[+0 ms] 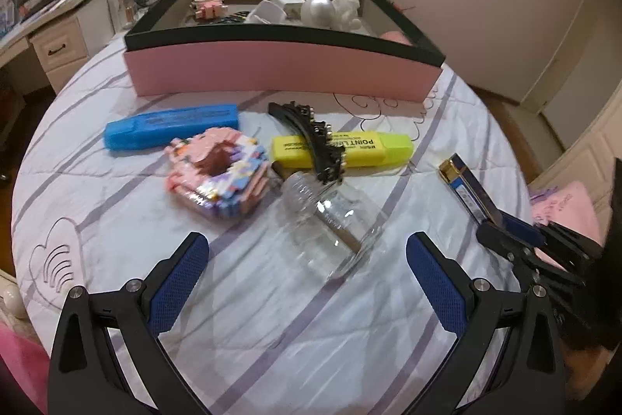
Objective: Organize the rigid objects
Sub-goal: 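Grasp the glass perfume bottle with the left tool while the right tool grasps the blue lighter box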
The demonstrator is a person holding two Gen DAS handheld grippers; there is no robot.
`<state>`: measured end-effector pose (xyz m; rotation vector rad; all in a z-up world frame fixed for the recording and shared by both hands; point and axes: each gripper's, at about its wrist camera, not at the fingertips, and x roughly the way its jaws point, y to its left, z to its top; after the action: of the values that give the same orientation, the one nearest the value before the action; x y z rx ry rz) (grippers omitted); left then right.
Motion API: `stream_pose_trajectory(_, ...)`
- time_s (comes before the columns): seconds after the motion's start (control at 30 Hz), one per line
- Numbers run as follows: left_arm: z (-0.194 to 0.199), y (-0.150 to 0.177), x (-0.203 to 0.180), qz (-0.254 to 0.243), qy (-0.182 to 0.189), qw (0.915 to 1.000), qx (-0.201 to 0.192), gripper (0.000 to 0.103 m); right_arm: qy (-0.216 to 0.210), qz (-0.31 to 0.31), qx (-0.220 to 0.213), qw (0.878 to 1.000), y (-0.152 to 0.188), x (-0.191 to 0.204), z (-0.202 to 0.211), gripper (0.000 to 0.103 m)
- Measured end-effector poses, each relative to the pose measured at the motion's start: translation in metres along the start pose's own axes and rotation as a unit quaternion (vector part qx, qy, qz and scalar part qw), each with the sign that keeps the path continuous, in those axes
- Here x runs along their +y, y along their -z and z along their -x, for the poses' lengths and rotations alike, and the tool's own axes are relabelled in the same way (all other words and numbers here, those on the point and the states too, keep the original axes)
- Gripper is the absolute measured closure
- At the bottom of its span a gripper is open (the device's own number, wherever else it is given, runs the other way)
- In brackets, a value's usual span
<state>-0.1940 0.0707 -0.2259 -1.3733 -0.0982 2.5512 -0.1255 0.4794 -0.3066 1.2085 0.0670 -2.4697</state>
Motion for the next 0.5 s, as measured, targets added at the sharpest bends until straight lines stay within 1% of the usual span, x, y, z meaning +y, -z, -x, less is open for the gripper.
stream_pose_trajectory(0.1,-0.011,-0.004,-0.006,0.006,-0.010,0.9999,0.009,0.000,0.000,0.004,-0.004,1.000,0.000,0.000,-0.002,0.079)
stream_pose_trajectory(0.17,-0.015,-0.006,-0.007,0.009,-0.019,0.9998,0.004,0.000,-0.004,0.002,-0.006,1.000,-0.001,0.000,-0.003,0.079)
stream_pose_trajectory(0.2,-0.016,-0.007,-0.008,0.009,-0.016,0.9998,0.000,0.001,-0.006,0.000,-0.008,1.000,-0.001,-0.001,-0.003,0.079)
stream_pose_trajectory(0.27,-0.012,-0.006,-0.008,0.004,0.000,0.9999,-0.017,0.010,-0.009,-0.001,-0.009,1.000,-0.002,-0.002,-0.005,0.079)
stream_pose_trajectory(0.3,-0.011,-0.005,-0.007,-0.004,0.010,0.9998,-0.015,0.018,-0.011,-0.003,-0.010,1.000,-0.002,-0.002,-0.005,0.079)
stream_pose_trajectory(0.33,-0.011,-0.004,-0.007,-0.012,0.008,0.9998,-0.012,0.028,-0.012,-0.004,-0.010,1.000,-0.002,-0.003,-0.005,0.079)
stream_pose_trajectory(0.37,-0.010,-0.002,-0.006,-0.024,0.004,0.9996,-0.012,0.030,-0.014,-0.006,-0.010,1.000,-0.002,-0.003,-0.005,0.078)
stream_pose_trajectory(0.43,-0.007,0.001,-0.003,-0.040,0.009,0.9991,-0.013,0.040,-0.021,-0.012,-0.011,1.000,-0.002,-0.005,-0.005,0.076)
stream_pose_trajectory(0.47,-0.005,0.002,-0.001,-0.043,0.014,0.9989,-0.012,0.044,-0.022,-0.015,-0.012,1.000,-0.003,-0.005,-0.005,0.073)
stream_pose_trajectory(0.5,-0.003,0.004,0.003,-0.046,0.016,0.9987,-0.010,0.050,-0.027,-0.017,-0.012,0.999,-0.003,-0.004,-0.005,0.067)
